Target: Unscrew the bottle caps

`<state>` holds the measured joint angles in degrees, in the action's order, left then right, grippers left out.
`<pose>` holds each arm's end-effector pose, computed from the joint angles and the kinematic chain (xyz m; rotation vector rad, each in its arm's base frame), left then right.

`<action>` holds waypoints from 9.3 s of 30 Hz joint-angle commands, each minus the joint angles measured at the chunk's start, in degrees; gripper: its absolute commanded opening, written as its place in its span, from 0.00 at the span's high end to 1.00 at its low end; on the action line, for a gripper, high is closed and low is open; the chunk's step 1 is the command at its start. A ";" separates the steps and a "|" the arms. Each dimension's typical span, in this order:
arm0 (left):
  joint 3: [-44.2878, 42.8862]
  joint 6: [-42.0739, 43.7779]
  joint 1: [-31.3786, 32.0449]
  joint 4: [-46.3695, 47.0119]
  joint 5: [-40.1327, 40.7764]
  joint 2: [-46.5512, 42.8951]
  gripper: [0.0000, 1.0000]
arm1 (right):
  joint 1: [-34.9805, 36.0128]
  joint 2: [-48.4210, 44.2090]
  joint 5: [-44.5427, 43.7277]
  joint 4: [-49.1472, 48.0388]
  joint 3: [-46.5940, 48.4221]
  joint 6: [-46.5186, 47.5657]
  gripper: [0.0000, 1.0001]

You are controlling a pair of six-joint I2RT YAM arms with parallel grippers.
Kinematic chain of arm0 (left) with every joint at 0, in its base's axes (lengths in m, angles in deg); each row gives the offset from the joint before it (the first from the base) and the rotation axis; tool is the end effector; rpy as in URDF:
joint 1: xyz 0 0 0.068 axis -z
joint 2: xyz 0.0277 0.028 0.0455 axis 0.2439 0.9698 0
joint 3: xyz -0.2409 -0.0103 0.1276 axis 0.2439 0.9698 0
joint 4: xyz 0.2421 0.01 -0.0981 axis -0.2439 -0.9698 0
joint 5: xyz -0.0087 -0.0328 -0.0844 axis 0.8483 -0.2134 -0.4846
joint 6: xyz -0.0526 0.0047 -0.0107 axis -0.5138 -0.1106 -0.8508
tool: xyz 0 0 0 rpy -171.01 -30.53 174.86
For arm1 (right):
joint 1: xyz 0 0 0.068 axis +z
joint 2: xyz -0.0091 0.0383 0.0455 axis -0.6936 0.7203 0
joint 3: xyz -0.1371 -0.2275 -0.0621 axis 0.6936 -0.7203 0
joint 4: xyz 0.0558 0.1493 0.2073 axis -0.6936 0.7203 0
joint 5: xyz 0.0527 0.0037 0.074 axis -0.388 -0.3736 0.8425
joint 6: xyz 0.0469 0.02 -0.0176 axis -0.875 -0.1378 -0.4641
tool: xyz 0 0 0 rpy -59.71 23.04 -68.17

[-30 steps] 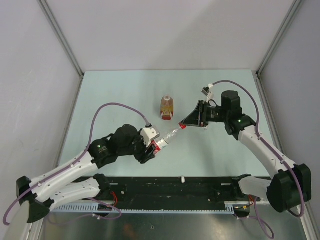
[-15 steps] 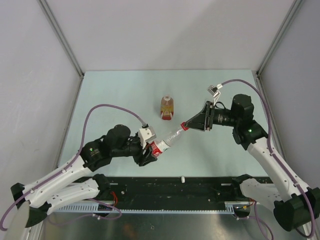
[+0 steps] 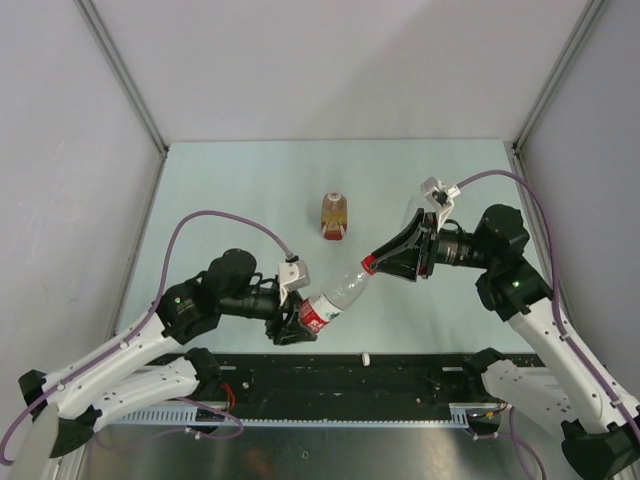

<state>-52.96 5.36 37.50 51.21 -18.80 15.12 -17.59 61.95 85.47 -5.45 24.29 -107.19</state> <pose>0.0870 -0.1405 0.3101 1.2404 1.8386 -1.1392 0.1479 0.1058 0.3876 -0.8311 1.5575 1.4192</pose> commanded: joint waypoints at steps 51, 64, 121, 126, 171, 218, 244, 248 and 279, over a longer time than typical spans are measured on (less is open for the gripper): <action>6.66 -4.49 0.22 19.12 18.91 -8.09 1.00 | -4.26 -1.81 -15.25 -8.66 3.87 -15.74 0.01; 4.47 -9.73 8.26 16.85 42.34 2.46 1.00 | -3.35 5.69 -21.43 -6.01 4.29 -19.38 0.04; -8.89 -14.84 24.19 7.41 74.12 26.78 1.00 | 0.13 16.71 -31.84 -8.17 3.74 -22.84 0.81; -8.56 -15.04 24.23 7.38 73.65 26.64 1.00 | -0.25 16.25 -30.03 -10.98 2.24 -23.12 0.99; 18.17 -16.10 13.94 64.55 -2.25 -1.44 1.00 | -1.51 3.71 8.98 -46.84 -7.76 -19.36 1.00; 15.76 -9.48 11.00 40.70 28.49 -6.17 1.00 | -3.57 -6.33 -10.81 -25.19 -5.64 -12.36 0.01; 2.02 -14.84 23.78 19.19 73.86 15.62 1.00 | -5.04 2.76 -21.65 -12.27 -3.47 -16.12 0.01; -0.37 -15.29 24.93 17.12 76.65 18.97 1.00 | -5.30 4.76 -21.41 -11.86 -3.29 -17.43 0.01; -7.36 -17.70 26.56 9.63 77.68 28.73 1.00 | -6.38 16.61 -20.00 -15.86 -3.06 -24.43 0.38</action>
<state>-57.35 -10.51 63.46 60.48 58.09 43.21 -23.65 78.74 64.88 -17.78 18.65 -130.38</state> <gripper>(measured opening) 0.590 0.638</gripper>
